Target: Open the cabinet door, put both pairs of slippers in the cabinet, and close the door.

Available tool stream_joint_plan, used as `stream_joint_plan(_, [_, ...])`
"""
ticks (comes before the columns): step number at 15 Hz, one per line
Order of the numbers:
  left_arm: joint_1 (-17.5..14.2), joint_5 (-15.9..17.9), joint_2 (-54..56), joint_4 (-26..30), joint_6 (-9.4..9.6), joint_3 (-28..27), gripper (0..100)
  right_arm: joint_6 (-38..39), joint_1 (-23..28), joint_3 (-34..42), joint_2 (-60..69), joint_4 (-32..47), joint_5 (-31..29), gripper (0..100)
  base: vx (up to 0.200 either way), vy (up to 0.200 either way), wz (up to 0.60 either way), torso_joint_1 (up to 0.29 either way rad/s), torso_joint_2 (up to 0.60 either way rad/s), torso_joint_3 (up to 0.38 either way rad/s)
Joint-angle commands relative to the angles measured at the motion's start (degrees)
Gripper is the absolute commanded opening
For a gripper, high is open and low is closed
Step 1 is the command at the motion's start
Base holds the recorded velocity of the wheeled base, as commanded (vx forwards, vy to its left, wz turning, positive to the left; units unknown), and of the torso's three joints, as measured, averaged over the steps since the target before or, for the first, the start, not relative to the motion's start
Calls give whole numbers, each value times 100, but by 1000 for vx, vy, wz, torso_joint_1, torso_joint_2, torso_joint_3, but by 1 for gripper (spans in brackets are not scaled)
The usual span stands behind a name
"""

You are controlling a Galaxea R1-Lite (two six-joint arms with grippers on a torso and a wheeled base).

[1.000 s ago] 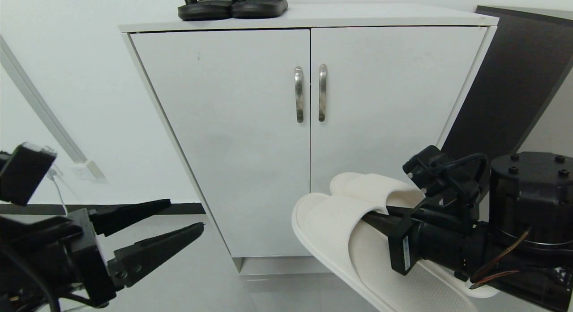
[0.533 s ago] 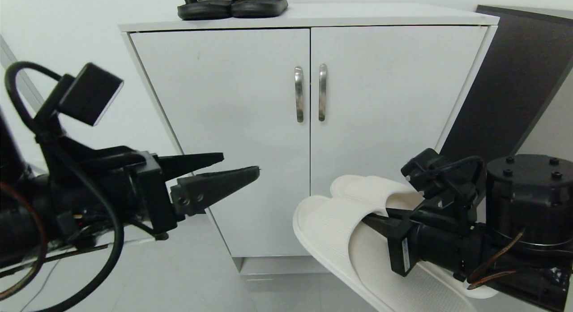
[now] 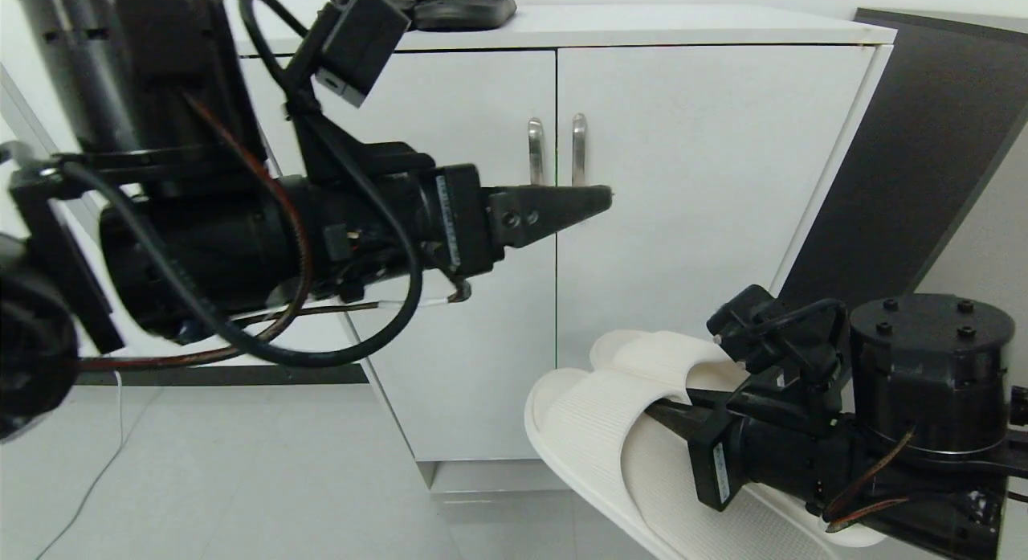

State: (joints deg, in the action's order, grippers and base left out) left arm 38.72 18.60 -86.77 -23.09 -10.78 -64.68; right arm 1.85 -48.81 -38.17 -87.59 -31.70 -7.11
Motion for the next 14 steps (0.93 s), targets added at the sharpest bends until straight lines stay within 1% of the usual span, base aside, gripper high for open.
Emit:
stream_joint_plan(1, [101, 205, -692, 15, -179, -668, 100, -1, -14, 11, -21, -38, -1, 0, 0, 0, 0, 0, 0, 0])
stream_joint_plan(2, [101, 302, -868, 15, -337, -897, 100, -1, -14, 20, -21, -74, -10, 0, 0, 0, 0, 0, 0, 0])
stream_joint_plan(3, [101, 355, -1008, 15, -434, -1073, 100, -1, -14, 20, -21, -82, -10, 0, 0, 0, 0, 0, 0, 0])
stream_joint_plan(4, [101, 390, -1123, 15, -487, -1196, 100, -1, -14, 20, -21, -82, -10, 0, 0, 0, 0, 0, 0, 0])
stream_joint_plan(5, [83, 434, -1272, 6, -522, -1328, 100, -1, -14, 20, -30, -82, -10, 0, 0, 0, 0, 0, 0, 0])
stream_joint_plan(8, [-5, 363, -1342, 6, -531, -1372, 100, -1, -14, 11, -21, -91, -10, 0, 0, 0, 0, 0, 0, 0])
stream_joint_plan(9, [-92, 355, -1333, 6, -531, -1372, 100, -1, -14, 11, -21, -91, -10, 0, 0, 0, 0, 0, 0, 0])
stream_joint_plan(11, [-128, 214, -1307, 6, -531, -1372, 100, -1, -14, 11, -30, -91, -10, 0, 0, 0, 0, 0, 0, 0])
stream_joint_plan(12, [-128, -129, -1333, -38, -504, -1389, 100, -1, -14, 2, -30, -91, -10, 0, 0, 0, 0, 0, 0, 0])
stream_joint_plan(13, [-119, -164, -1377, -29, -504, -1512, 100, -1, -14, 2, -30, -91, -19, 0, 0, 0, 0, 0, 0, 0])
stream_joint_plan(14, [-119, -278, -1483, -29, -496, -1662, 100, -1, -14, 2, -21, -91, -19, 0, 0, 0, 0, 0, 0, 0])
